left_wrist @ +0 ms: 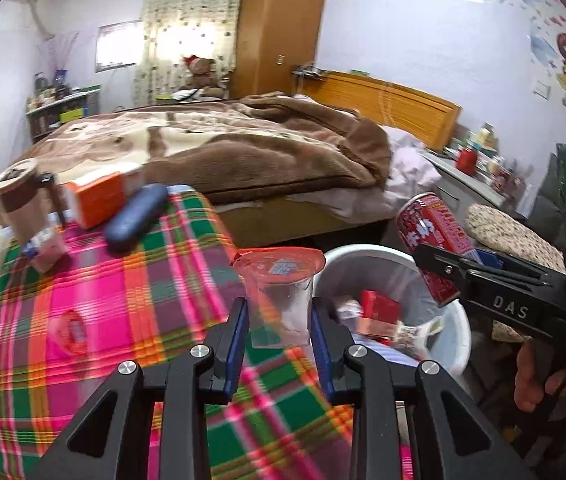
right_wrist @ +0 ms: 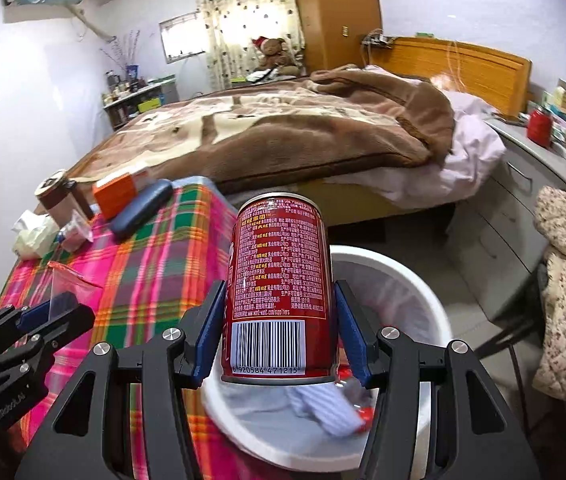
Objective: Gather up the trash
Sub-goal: 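Carry the cup and can over the wastebasket and open both tools to drop them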
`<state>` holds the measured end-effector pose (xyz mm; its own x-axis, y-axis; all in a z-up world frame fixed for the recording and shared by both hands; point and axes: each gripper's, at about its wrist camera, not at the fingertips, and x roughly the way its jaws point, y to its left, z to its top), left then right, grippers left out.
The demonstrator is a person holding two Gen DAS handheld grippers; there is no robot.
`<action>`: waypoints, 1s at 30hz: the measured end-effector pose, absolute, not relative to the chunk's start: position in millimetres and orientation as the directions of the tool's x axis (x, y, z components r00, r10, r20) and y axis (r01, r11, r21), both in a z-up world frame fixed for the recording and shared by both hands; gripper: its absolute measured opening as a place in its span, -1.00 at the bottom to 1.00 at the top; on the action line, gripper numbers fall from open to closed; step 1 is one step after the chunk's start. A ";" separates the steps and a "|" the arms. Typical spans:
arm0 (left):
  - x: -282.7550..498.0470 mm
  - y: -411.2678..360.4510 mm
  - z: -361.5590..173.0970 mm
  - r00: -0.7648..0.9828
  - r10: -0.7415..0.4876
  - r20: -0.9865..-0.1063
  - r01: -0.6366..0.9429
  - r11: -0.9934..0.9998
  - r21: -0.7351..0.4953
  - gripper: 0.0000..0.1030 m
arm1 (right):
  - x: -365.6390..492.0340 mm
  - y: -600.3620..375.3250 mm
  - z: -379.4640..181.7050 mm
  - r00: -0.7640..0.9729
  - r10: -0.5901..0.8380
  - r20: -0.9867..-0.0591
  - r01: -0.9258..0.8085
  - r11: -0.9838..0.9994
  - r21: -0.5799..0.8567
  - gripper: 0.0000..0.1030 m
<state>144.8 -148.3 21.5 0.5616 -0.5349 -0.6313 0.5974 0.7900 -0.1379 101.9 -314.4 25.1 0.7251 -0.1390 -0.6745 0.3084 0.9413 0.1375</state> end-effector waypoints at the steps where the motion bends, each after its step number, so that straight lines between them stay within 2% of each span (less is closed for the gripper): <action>1: 142.5 -155.4 19.9 0.551 -0.542 -0.635 0.608 0.782 -0.139 -0.40 | 100.9 -317.8 23.1 0.719 -0.148 -0.679 0.318 0.939 0.133 0.06; 15: 112.5 -234.2 -15.0 0.449 -0.554 -0.701 0.703 0.703 -0.105 -0.40 | 90.7 -362.9 -15.8 0.627 -0.145 -0.765 0.338 0.936 0.100 0.06; 24: 110.5 -251.3 -30.4 0.417 -0.534 -0.736 0.706 0.700 -0.108 -0.40 | 90.6 -377.6 -28.5 0.599 -0.125 -0.791 0.337 0.936 0.107 0.06; 25: 110.4 -251.5 -30.4 0.420 -0.532 -0.735 0.704 0.703 -0.106 -0.37 | 90.0 -378.4 -28.7 0.598 -0.121 -0.792 0.338 0.934 0.113 0.06; 27: 111.4 -252.4 -29.6 0.419 -0.535 -0.733 0.703 0.702 -0.111 -0.13 | 88.7 -379.9 -27.8 0.610 -0.115 -0.784 0.335 0.934 0.123 0.10; 28: 111.7 -251.6 -29.6 0.418 -0.537 -0.733 0.702 0.703 -0.115 0.07 | 87.9 -380.0 -27.0 0.614 -0.119 -0.780 0.337 0.934 0.122 0.23; 30: 112.7 -251.0 -29.0 0.419 -0.538 -0.731 0.698 0.706 -0.119 0.12 | 87.1 -379.3 -25.2 0.619 -0.126 -0.775 0.340 0.933 0.120 0.31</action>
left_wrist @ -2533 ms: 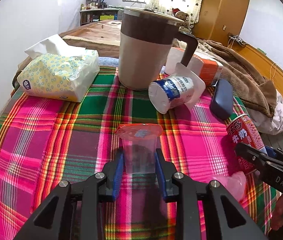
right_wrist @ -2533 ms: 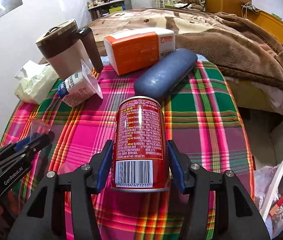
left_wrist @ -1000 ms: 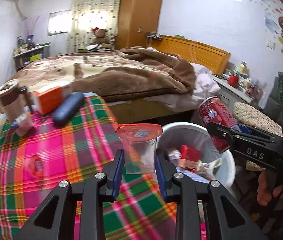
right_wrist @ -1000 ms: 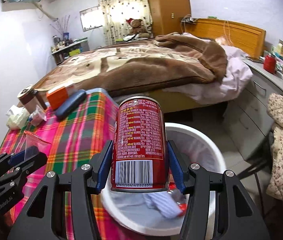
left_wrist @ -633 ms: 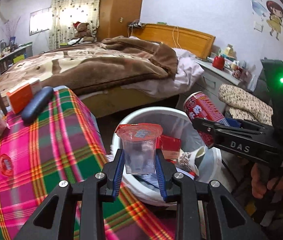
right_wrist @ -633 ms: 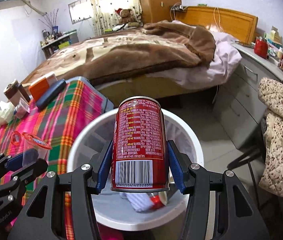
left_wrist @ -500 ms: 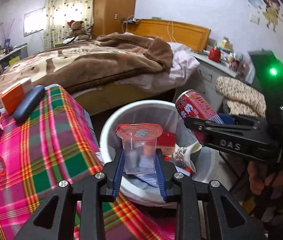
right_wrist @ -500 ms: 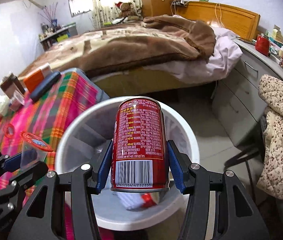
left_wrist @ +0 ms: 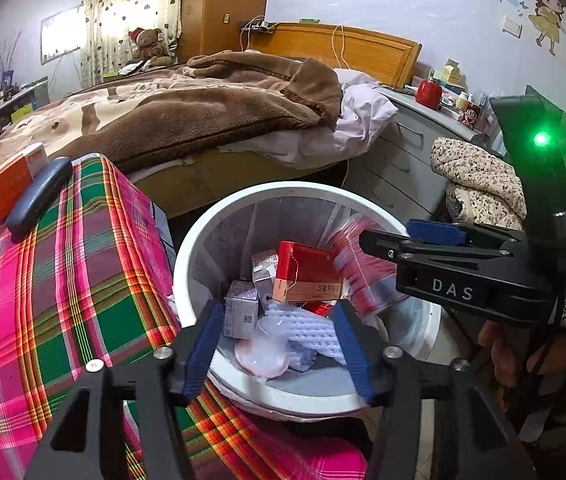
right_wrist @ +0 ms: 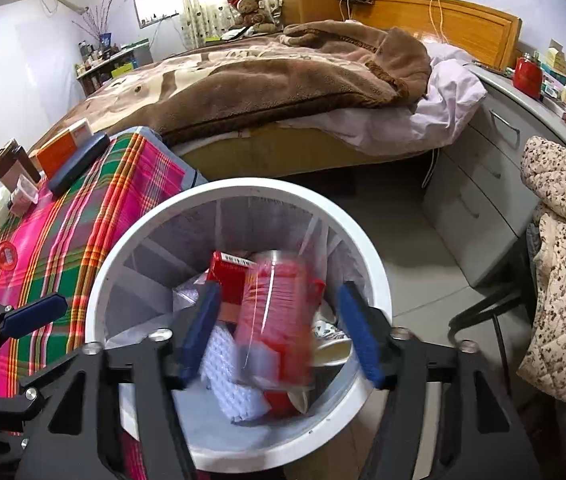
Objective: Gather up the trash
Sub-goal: 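Carry the cup and can over the wastebasket and open both tools to drop them, then return both tools to the table toward the yogurt cup and red-lidded container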
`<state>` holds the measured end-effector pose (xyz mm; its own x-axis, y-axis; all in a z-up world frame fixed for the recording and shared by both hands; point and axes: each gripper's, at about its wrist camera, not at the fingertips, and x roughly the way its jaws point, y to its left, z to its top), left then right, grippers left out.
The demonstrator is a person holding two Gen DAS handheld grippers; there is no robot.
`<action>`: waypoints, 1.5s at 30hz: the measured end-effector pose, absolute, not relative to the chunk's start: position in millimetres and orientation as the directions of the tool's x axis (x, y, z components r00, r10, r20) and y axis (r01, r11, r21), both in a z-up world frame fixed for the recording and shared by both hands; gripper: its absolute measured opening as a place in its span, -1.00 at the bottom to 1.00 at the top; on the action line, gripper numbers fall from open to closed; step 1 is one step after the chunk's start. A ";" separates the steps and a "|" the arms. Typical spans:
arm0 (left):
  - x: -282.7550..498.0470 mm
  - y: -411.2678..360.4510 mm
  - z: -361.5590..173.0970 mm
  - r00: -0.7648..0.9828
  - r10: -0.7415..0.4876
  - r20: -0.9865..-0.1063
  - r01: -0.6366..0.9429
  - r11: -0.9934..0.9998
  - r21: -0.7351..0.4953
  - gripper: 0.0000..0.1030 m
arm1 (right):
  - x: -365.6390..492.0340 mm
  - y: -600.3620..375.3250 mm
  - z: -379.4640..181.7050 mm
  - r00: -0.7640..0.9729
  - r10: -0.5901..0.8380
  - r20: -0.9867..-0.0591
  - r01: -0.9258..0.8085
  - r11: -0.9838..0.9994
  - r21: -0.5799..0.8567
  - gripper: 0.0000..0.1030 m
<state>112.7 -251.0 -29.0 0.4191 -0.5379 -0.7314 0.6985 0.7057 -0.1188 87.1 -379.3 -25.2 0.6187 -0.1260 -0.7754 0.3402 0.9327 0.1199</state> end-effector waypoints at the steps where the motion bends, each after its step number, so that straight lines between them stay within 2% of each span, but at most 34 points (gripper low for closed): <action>1: 113.3 -250.3 -28.9 0.420 -0.537 -0.732 0.695 0.708 -0.121 0.12 | 86.2 -379.2 -24.3 0.621 -0.126 -0.773 0.340 0.933 0.122 0.31; 23: 117.0 -210.2 -5.2 0.485 -0.543 -0.685 0.646 0.751 -0.139 0.14 | 79.6 -365.6 -7.3 0.677 -0.125 -0.726 0.333 0.931 0.150 0.31; 38: 143.1 -122.1 11.7 0.591 -0.481 -0.647 0.519 0.841 -0.152 0.19 | 96.6 -309.4 5.1 0.735 -0.041 -0.677 0.213 0.962 0.173 0.31; 45: 167.3 -64.0 16.6 0.651 -0.415 -0.636 0.425 0.893 -0.148 0.20 | 117.0 -272.4 5.5 0.744 0.026 -0.667 0.127 0.976 0.180 0.31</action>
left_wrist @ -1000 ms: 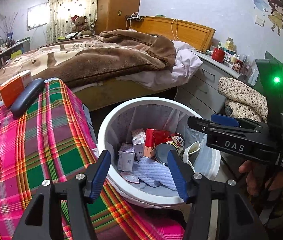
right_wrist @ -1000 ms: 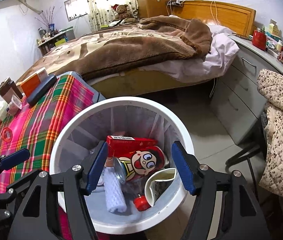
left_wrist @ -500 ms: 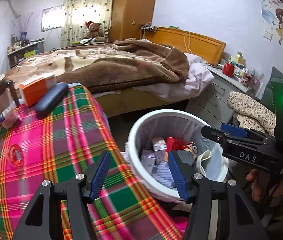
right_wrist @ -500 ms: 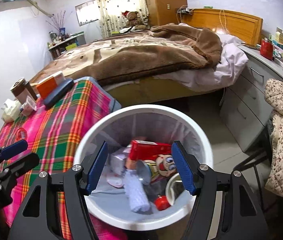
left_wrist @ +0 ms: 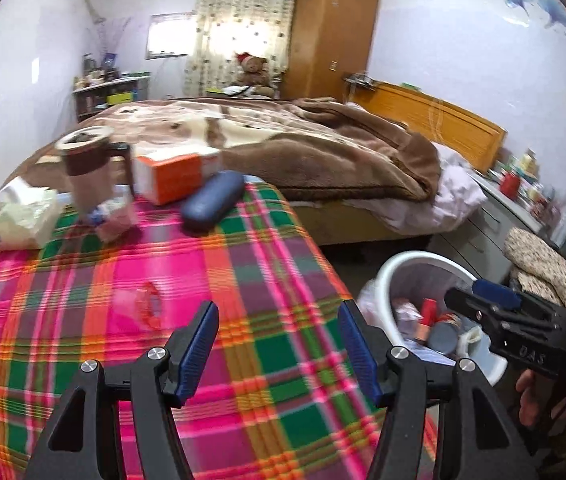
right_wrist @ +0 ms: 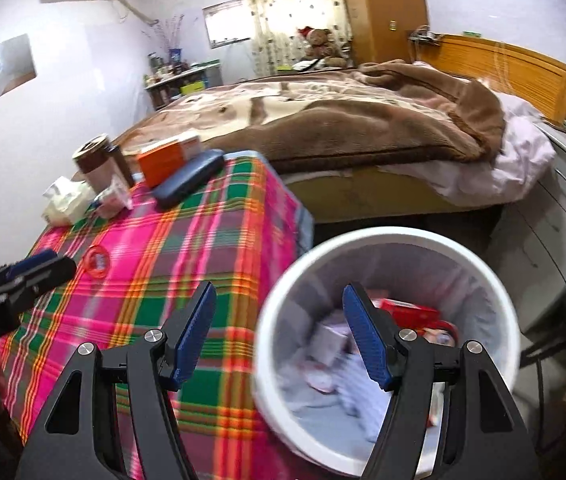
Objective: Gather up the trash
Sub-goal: 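Return both tools to the table toward the yogurt cup and red-lidded container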
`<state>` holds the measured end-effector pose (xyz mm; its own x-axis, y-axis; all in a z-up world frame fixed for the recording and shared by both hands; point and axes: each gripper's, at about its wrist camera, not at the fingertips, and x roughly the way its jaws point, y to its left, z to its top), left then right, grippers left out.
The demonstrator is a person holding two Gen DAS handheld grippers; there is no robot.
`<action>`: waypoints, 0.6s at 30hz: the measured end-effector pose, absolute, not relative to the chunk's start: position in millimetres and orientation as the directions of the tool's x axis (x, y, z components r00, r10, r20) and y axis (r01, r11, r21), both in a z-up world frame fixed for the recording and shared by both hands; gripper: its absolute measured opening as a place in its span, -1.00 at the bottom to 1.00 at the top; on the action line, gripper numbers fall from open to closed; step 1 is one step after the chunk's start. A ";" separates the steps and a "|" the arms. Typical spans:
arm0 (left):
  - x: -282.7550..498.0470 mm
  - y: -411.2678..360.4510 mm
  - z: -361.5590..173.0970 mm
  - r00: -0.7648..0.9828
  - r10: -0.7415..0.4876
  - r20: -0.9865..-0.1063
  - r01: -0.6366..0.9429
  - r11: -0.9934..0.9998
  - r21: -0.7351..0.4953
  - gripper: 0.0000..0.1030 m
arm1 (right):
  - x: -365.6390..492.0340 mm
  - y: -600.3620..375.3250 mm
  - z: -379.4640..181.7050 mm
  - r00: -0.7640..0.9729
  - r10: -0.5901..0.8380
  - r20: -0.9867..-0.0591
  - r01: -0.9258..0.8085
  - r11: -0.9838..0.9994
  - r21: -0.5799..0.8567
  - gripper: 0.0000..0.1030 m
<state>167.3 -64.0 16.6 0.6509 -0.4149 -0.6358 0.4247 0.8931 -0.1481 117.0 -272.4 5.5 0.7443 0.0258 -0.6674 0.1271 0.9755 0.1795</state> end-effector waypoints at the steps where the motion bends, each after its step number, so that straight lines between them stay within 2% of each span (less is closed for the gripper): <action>1: 172.3 -53.0 17.7 0.660 -0.401 -0.635 0.404 0.903 -0.150 0.20 | 120.9 -267.1 5.1 0.744 0.038 -0.667 0.113 0.977 0.182 0.31; 18: 237.3 45.7 10.5 0.689 -0.295 -0.661 0.257 0.954 -0.158 0.20 | 168.8 -175.1 2.2 0.712 0.193 -0.675 -0.110 0.980 0.165 0.31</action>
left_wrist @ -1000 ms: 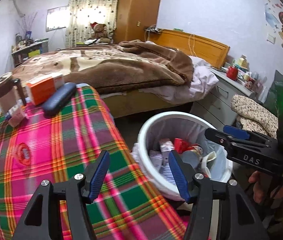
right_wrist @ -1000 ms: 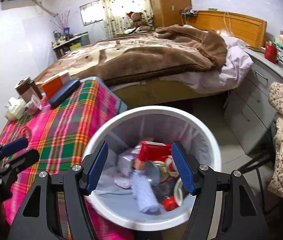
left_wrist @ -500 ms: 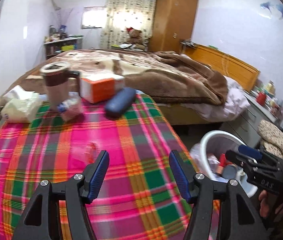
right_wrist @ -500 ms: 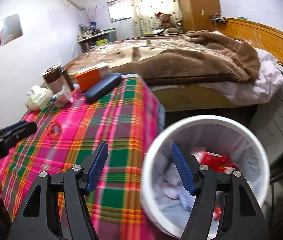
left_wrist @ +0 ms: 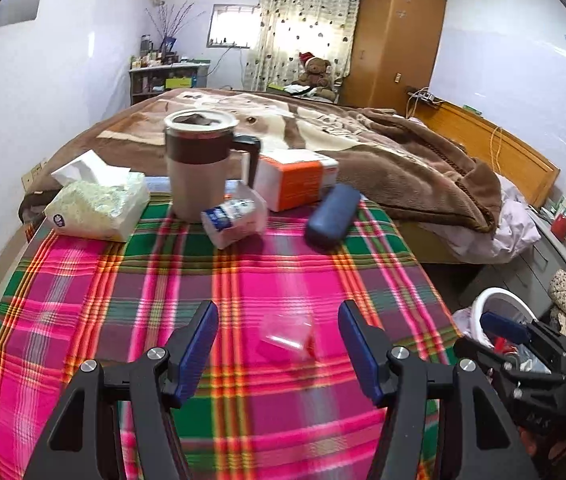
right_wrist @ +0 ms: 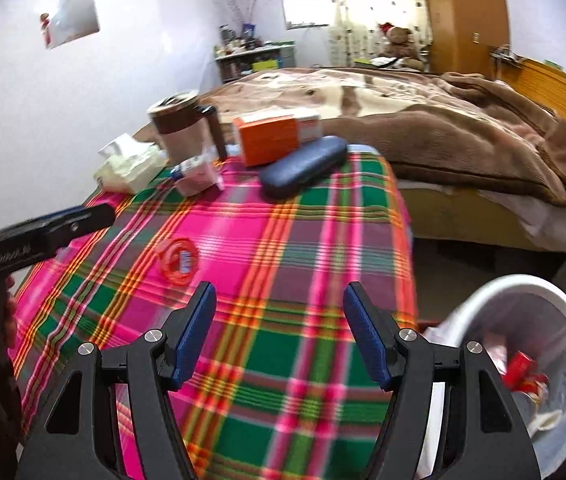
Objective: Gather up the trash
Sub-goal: 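Return both tools to the table toward the yogurt cup and red-lidded container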
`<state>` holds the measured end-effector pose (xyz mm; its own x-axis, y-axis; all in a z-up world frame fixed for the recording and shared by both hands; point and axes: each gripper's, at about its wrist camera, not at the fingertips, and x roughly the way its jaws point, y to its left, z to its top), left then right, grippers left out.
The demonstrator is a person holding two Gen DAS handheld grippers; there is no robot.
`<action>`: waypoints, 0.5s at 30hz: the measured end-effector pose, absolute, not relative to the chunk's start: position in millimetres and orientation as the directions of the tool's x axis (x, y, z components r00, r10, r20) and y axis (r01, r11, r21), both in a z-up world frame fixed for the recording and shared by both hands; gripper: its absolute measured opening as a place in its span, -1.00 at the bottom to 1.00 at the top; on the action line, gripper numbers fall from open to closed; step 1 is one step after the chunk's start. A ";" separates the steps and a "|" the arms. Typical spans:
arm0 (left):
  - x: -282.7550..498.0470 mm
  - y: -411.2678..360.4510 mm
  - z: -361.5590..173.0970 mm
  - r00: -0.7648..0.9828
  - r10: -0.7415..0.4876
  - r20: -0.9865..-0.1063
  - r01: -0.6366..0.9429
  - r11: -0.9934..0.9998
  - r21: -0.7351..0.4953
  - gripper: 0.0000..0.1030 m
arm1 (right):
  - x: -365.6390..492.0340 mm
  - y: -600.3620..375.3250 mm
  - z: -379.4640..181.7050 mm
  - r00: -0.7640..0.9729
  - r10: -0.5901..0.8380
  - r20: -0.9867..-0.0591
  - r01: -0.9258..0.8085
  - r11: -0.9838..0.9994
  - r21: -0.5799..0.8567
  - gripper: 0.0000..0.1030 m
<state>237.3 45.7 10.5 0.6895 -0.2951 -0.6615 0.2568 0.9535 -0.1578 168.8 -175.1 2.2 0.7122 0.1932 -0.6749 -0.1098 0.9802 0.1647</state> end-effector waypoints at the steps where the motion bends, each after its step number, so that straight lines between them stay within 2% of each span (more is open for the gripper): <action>1: 242.1 49.6 9.5 0.689 -0.287 -0.665 0.249 0.956 -0.155 0.20 | 173.1 -169.0 0.4 0.707 0.202 -0.678 -0.125 0.979 0.162 0.31; 12: 294.7 70.8 1.5 0.679 -0.259 -0.687 0.248 0.962 -0.117 0.21 | 206.5 -124.8 -11.6 0.652 0.318 -0.688 -0.261 0.946 0.191 0.31; 15: 312.2 70.1 -5.1 0.656 -0.269 -0.705 0.268 0.956 -0.116 0.33 | 219.4 -110.3 -17.6 0.627 0.355 -0.693 -0.302 0.931 0.204 0.31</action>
<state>312.2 70.1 -5.1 0.6561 -0.2691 -0.7051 0.2678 0.9565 -0.1159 219.4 -110.3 -17.6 0.6272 0.3553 -0.6931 -0.3018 0.9312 0.2042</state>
